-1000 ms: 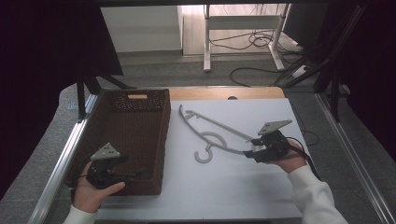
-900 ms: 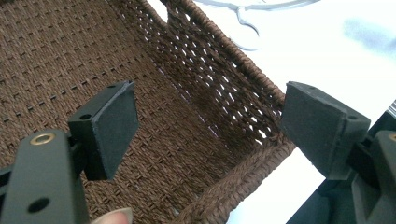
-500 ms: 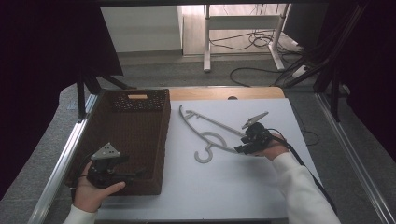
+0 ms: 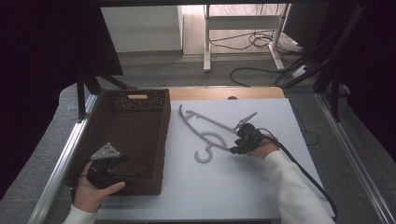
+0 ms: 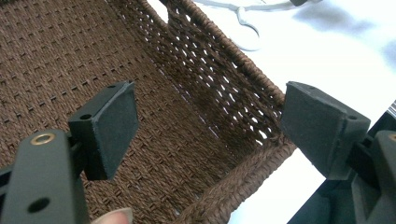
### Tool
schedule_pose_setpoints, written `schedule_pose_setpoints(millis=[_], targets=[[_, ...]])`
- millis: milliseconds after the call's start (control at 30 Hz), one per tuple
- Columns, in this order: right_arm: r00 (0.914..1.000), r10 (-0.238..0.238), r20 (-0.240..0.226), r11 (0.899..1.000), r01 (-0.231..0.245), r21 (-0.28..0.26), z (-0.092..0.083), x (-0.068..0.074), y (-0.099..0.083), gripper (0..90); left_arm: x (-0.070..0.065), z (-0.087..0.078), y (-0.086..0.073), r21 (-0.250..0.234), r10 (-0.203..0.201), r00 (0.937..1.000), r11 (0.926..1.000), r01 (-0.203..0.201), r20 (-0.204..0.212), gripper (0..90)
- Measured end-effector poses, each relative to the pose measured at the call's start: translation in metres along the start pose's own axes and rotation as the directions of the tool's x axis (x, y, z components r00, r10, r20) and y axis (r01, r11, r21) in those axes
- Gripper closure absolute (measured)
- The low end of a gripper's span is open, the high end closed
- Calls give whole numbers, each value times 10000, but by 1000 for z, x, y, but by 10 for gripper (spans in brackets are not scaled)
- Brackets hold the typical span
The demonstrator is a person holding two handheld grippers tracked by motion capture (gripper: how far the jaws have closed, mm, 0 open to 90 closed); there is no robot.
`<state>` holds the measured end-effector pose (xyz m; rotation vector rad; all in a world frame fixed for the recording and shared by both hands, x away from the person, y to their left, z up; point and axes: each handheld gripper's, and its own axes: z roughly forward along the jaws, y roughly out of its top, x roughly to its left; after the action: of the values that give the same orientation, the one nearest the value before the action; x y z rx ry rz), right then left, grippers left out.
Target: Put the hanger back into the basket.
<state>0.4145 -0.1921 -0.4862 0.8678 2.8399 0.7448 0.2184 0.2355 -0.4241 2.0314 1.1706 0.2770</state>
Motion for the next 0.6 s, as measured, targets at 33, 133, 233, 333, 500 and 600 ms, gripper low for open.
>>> schedule_pose_setpoints(millis=[33,133,233,333,500,600], targets=[[10000,19,-6,10000,-19,17,1,0,1,513,0,0,0,2,-3,10000,10000,3,-3,194],[9999,116,49,9999,-117,55,4,-1,3,523,0,0,0,-6,-2,10000,10000,2,1,194],[9995,313,-37,9995,-313,-21,7,-3,5,532,0,-1,0,2,-13,10000,10000,13,0,194],[9998,219,-28,9995,-218,208,9,-3,4,547,1,-1,0,8,-22,10000,10000,22,-14,194],[9999,73,108,9986,-79,528,14,-1,3,609,0,0,0,11,28,10000,10000,-28,35,194],[9997,-112,240,9971,93,760,17,2,4,655,0,1,0,13,61,10000,10000,-61,35,194]])
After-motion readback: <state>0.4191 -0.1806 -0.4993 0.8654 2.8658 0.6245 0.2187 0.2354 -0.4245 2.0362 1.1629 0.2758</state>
